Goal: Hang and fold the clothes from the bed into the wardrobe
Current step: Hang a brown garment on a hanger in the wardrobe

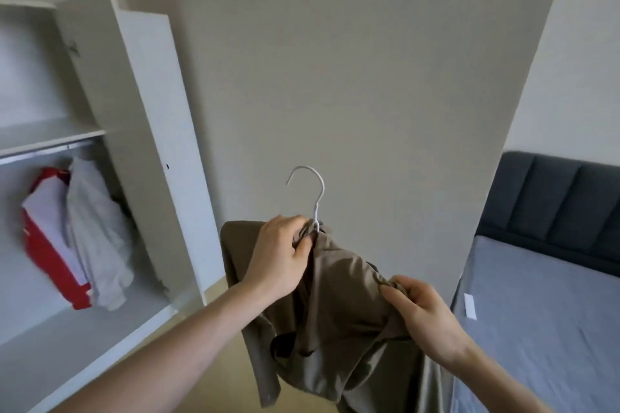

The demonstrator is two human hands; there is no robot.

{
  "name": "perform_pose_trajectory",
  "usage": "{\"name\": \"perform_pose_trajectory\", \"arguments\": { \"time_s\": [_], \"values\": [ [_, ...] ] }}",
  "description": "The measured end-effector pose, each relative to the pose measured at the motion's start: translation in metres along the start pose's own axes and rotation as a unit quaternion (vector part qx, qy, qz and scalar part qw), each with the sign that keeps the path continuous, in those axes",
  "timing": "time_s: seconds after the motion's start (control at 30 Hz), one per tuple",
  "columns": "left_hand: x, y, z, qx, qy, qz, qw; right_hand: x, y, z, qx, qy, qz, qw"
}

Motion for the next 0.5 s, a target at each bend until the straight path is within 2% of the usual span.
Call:
{"name": "perform_pose_trajectory", "arguments": {
  "time_s": [0.23, 0.4, 0.5],
  "values": [
    [-0.016, -0.048, -0.105, 0.022, -0.014, -0.016, 1.0, -0.068, 0.109, -0.026, 0.034, -0.027, -0.089, 0.995],
    [-0.019, -0.095, -0.196, -0.032, -0.007, -0.058, 0.998, -0.125, 0.195, -0.036, 0.016, -0.044, -0.073, 0.996],
    [-0.012, -0.115, -0.269, -0.071, -0.052, -0.112, 0.99, -0.153, 0.253, -0.037, -0.018, -0.047, -0.074, 0.996]
  ]
}}
Point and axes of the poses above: each hand's wrist, its own x-axis away from the middle knuckle, its own y-axis out of the palm, z = x × y, the point moved 8 cm from there along -x, towards the middle knuckle, and after that the axes turned 15 degrees about -x, right-handed, at the moved point
